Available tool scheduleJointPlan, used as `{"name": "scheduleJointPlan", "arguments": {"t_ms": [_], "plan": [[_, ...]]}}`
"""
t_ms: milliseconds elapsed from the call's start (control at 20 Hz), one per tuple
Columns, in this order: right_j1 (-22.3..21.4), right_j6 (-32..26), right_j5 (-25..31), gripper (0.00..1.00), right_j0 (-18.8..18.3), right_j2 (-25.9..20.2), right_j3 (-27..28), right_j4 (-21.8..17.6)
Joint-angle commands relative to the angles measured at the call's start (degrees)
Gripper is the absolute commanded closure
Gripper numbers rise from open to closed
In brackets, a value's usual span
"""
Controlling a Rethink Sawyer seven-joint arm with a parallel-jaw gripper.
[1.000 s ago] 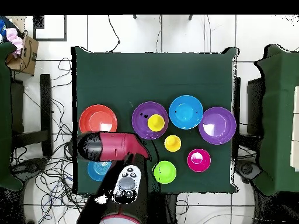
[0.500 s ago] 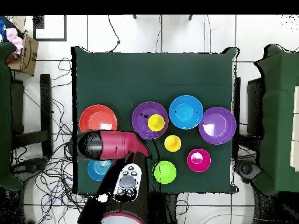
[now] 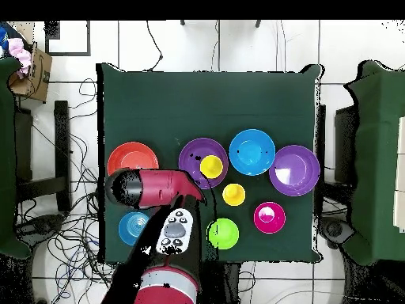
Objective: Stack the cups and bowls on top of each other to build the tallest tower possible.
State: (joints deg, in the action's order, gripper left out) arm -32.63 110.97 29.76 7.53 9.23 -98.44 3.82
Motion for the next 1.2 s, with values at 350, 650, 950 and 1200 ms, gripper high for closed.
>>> {"name": "scheduleJointPlan", "arguments": {"t_ms": [350,650,950,1200], "plan": [[3.6,1.6,4.8,1.0,-2.5,-5.2,6.9,-1.5],[1.4,1.1,7.4,1.0,-2.9,-5.2,6.7,-1.6],[1.0,0.2,8.6,1.0,-3.7,-5.6,7.3,-2.0],[1.5,-0.6,8.4,1.0,-4.3,-5.8,8.2,-2.7]]}}
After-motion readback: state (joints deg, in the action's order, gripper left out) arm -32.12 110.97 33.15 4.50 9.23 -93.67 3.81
